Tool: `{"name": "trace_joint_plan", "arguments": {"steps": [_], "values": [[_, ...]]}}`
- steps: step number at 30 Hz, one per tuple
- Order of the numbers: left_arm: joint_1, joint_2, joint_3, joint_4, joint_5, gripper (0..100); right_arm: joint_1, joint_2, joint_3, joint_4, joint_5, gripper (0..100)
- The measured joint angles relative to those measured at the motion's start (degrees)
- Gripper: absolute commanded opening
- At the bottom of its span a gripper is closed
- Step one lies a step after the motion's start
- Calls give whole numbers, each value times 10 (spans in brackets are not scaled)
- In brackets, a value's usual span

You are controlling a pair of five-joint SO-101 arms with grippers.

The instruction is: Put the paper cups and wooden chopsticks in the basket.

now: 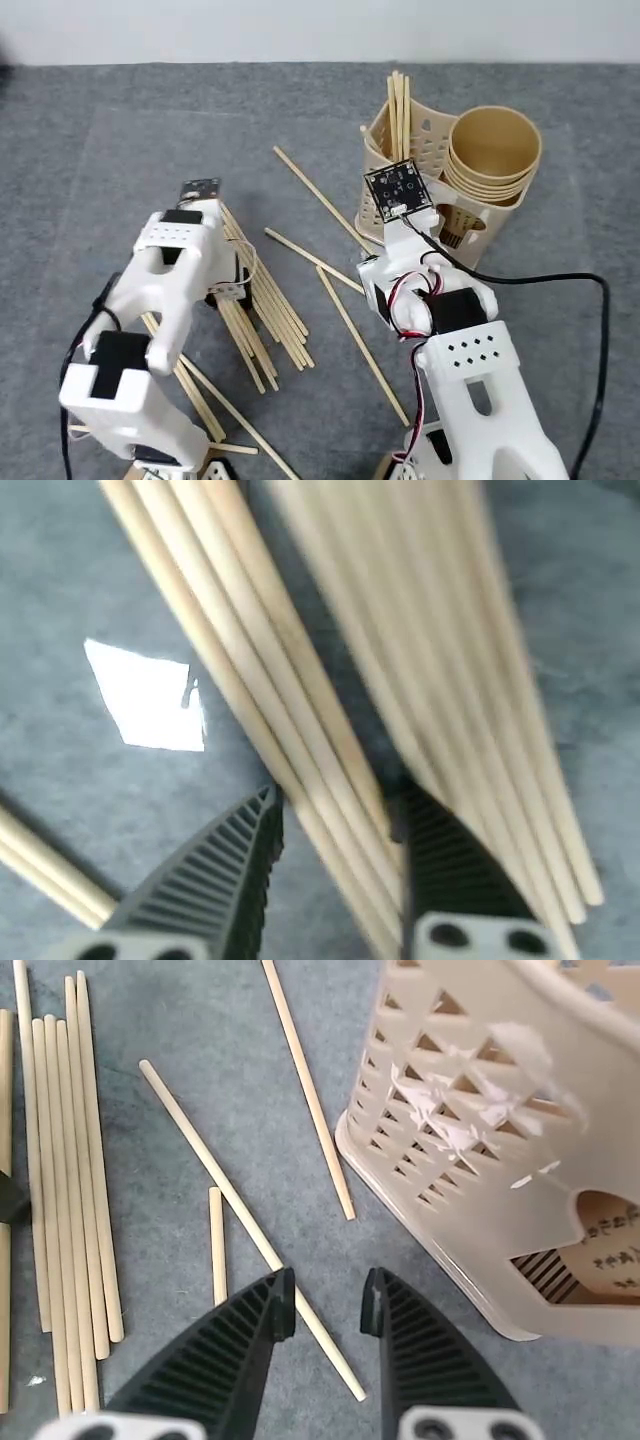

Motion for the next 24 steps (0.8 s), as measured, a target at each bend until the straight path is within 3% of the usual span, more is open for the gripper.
{"name": "trace_joint_plan", "arguments": {"steps": [17,24], "values": [[14,56,-91,50,0,12,1,0,0,2,0,121],[11,-24,-135,112,-6,12,1,0,0,2,0,121]]}}
